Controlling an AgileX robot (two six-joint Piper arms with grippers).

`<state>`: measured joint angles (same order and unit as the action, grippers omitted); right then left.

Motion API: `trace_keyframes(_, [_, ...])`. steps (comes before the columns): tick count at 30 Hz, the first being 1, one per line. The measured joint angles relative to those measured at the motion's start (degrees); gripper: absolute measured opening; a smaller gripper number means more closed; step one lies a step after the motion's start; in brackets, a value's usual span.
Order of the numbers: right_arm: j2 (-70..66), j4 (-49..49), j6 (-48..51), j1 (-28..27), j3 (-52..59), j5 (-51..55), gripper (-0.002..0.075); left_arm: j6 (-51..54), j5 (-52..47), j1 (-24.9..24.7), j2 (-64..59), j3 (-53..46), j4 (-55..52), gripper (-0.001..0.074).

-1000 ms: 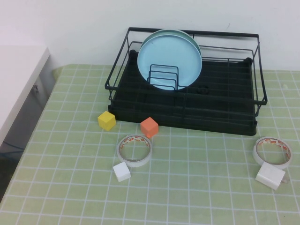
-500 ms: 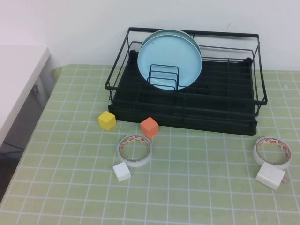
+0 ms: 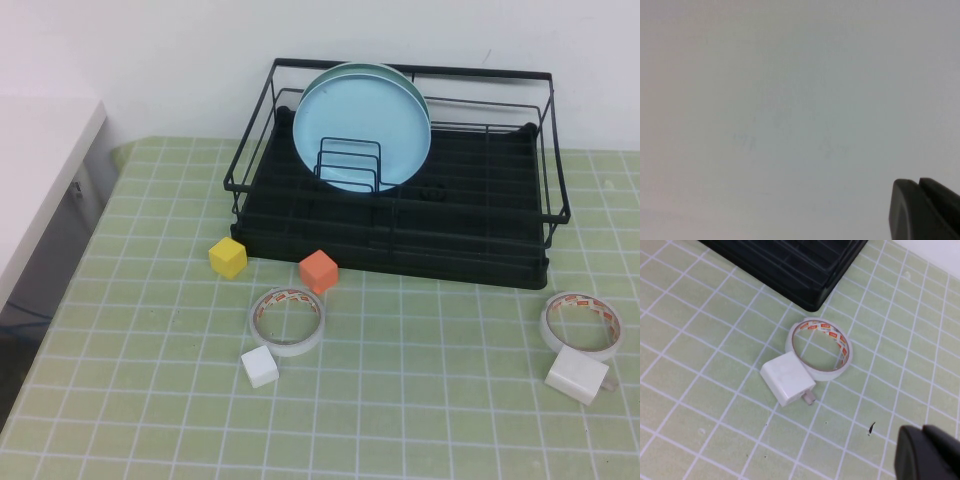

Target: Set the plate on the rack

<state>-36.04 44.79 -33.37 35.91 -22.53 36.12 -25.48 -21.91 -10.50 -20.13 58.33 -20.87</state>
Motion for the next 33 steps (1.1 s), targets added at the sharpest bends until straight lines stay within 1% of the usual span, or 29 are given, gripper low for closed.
trace_keyframes(6, [0.0,0.0,0.0,0.0,0.0,0.0,-0.0002,0.0,0.0,0.0,0.0,-0.16,0.0,-0.0002])
trace_keyframes(10, [0.0,-0.02,0.0,0.0,0.0,0.0,-0.0002,0.0,4.84,0.0,0.2,-4.0,1.12,-0.0002])
trace_keyframes(16, [0.0,-0.02,0.0,0.0,0.0,0.0,-0.0002,0.0,11.73,0.0,3.68,-18.04,3.34,-0.0001])
trace_keyframes(24, [0.0,-0.12,0.0,0.0,0.0,0.0,-0.0002,-0.03,12.42,0.0,17.15,-48.34,9.57,-0.0001])
trace_keyframes(27, [0.0,-0.12,0.0,0.0,0.0,0.1,-0.0002,-0.14,12.02,0.03,20.31,-57.08,12.86,-0.0002])
trace_keyframes(29, [0.0,-0.12,0.0,0.0,0.0,0.1,-0.0002,-0.14,9.55,0.14,20.57,-59.41,12.74,-0.0002])
trace_keyframes(31, [0.0,-0.12,0.0,0.0,0.0,0.1,-0.0002,-0.14,5.4,0.36,20.57,-59.43,12.55,-0.0001])
trace_keyframes(33, [0.0,-0.12,0.0,0.0,0.0,0.22,-0.0002,-0.14,4.35,0.59,20.57,-59.43,13.14,-0.0002])
